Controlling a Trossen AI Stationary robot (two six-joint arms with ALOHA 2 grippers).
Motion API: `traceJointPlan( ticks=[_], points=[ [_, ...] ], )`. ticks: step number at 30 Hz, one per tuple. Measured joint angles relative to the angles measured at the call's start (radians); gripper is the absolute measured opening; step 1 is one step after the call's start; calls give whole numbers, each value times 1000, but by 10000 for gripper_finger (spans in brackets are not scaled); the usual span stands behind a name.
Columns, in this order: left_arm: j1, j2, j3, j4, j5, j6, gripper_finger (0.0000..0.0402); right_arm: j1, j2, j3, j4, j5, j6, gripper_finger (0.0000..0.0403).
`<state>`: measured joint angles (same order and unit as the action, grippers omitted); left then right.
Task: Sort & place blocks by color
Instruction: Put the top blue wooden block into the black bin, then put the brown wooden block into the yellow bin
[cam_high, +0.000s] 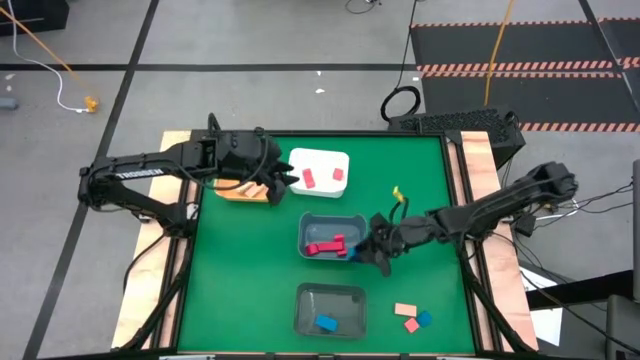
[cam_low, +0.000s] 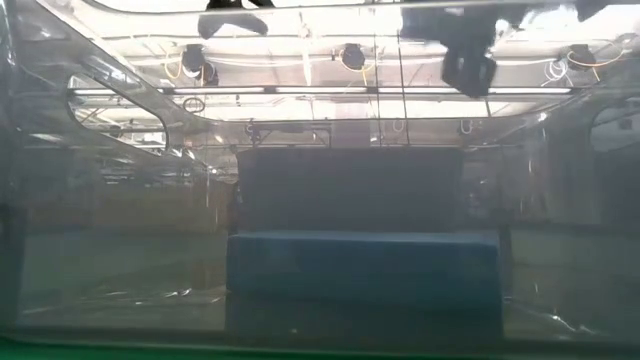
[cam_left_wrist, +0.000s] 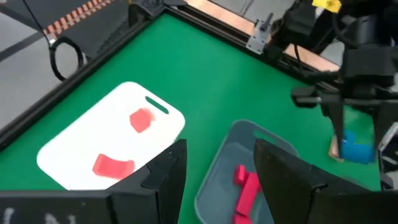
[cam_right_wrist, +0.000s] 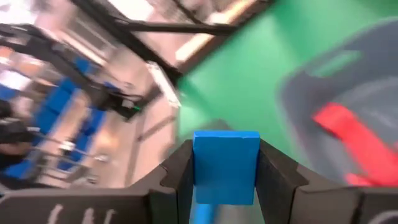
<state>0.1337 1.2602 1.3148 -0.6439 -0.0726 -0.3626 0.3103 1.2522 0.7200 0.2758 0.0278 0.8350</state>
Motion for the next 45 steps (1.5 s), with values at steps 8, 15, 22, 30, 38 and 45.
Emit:
traceJointPlan(
  ticks=[8,15,22,30,38,45],
  points=[
    [-85,0,0,-85,-6,-32,186,120,256,53,345,43,131,113],
    [-164,0,0,-99,-8,-52,186,218,389,204,237,55,160,113],
    [-220,0,0,-100,-37,-53,186,255,410,235,129,105,175,113],
    [-244,0,0,-98,-43,-62,186,261,409,235,71,74,262,244],
    [-254,0,0,-96,-62,-62,186,240,380,235,56,-7,308,310],
    [-254,0,0,-94,-71,-66,186,227,241,234,-173,-5,285,291]
  ],
)
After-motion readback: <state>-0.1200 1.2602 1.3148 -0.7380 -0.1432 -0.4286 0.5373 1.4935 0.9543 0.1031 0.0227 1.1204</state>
